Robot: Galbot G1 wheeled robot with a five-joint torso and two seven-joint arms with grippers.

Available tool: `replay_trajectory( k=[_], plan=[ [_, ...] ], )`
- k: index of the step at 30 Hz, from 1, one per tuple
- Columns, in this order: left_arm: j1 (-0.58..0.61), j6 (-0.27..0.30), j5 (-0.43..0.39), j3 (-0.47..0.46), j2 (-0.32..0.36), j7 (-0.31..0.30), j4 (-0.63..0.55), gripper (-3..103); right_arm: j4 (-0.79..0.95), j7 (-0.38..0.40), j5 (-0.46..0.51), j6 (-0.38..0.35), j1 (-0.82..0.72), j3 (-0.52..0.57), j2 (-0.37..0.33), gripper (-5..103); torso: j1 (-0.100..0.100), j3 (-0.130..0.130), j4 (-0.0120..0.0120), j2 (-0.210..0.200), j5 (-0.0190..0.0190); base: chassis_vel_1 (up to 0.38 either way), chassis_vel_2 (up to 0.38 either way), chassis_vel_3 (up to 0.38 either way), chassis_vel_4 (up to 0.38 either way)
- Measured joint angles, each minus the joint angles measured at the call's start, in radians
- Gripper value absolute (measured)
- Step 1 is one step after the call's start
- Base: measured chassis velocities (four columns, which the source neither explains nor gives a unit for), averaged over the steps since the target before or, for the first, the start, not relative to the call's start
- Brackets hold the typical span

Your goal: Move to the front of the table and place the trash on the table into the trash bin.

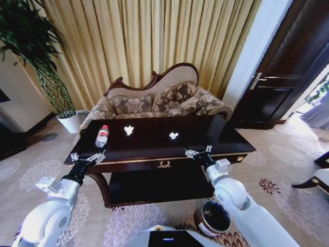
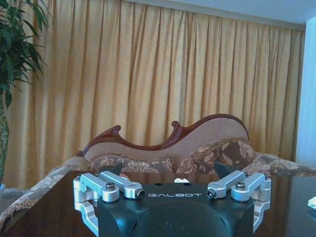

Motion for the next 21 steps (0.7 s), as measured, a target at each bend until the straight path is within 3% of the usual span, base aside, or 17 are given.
replay_trajectory(
  k=[6,21],
  plan=[
    [0.019,-0.008,0.011,-0.007,-0.025,-0.001,0.000,100,-0.075,-0.042,0.041,0.018,0.095,-0.060,-0.033,100,0.000,0.000,0.0000,0.000,-0.0001,0.000,0.000,0.000,0.000],
    [0.058,-0.015,0.012,-0.060,-0.061,-0.001,-0.015,100,-0.227,-0.044,0.161,-0.020,0.361,-0.259,-0.013,100,0.000,0.000,0.0000,0.000,-0.0002,0.000,0.000,0.000,0.000]
  ],
)
